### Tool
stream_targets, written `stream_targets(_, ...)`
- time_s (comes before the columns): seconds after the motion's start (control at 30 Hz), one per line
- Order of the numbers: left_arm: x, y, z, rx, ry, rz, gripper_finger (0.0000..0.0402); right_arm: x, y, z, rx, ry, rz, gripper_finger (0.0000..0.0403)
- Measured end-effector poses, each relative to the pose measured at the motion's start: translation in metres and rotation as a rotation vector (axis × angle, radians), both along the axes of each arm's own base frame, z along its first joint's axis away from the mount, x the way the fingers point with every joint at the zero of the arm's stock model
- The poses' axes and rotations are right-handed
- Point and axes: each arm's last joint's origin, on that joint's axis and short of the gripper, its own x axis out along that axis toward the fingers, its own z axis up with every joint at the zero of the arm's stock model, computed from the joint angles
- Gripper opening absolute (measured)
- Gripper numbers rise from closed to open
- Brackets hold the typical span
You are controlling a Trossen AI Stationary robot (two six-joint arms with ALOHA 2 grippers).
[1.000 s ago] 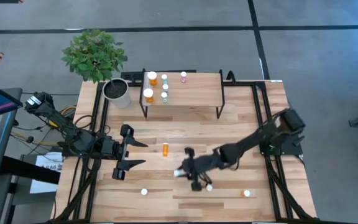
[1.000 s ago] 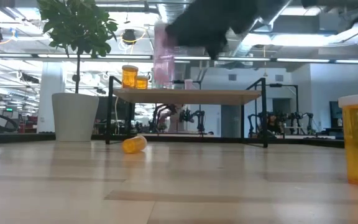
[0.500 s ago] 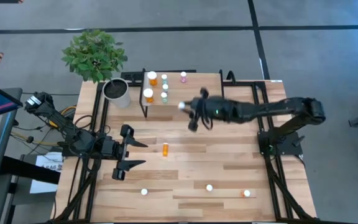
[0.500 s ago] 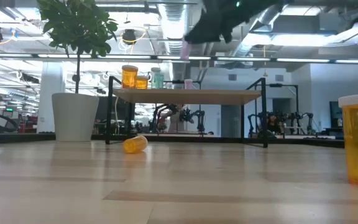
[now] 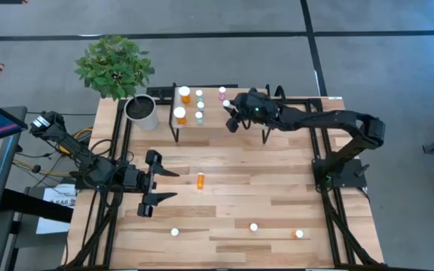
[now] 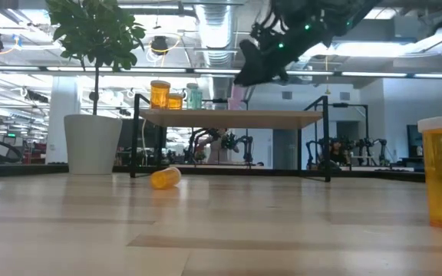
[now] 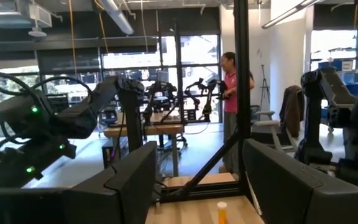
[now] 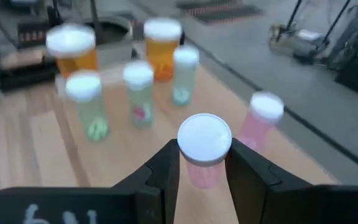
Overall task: Pick and place medicine bottles onto shelf by color
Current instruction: Put the right pink pill bottle on the shelf aligned with the other pink pill bottle
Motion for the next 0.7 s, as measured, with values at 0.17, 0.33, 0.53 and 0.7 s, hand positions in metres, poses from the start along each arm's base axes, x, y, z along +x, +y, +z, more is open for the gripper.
stream_targets(0.17,0.0,0.0,0.0,0.001,0.002,0.014,0.0229,0.008,-0.006,-0.008,0.015,-0.022,0.024,0.0135)
stream_targets(0.33,0.0,0.001,0.0,0.002,0.005,0.018,0.0229,0.016,-0.01,-0.019,0.025,-0.004,0.025,0.0135)
stream_targets(0.53,0.0,0.001,0.0,0.0,0.005,0.021,0.0229,0.026,-0.016,-0.023,0.027,0.016,0.023,0.0138)
stream_targets(0.7,0.0,0.001,0.0,0.001,0.007,0.024,0.0229,0.025,-0.018,-0.02,0.027,0.023,0.017,0.0138)
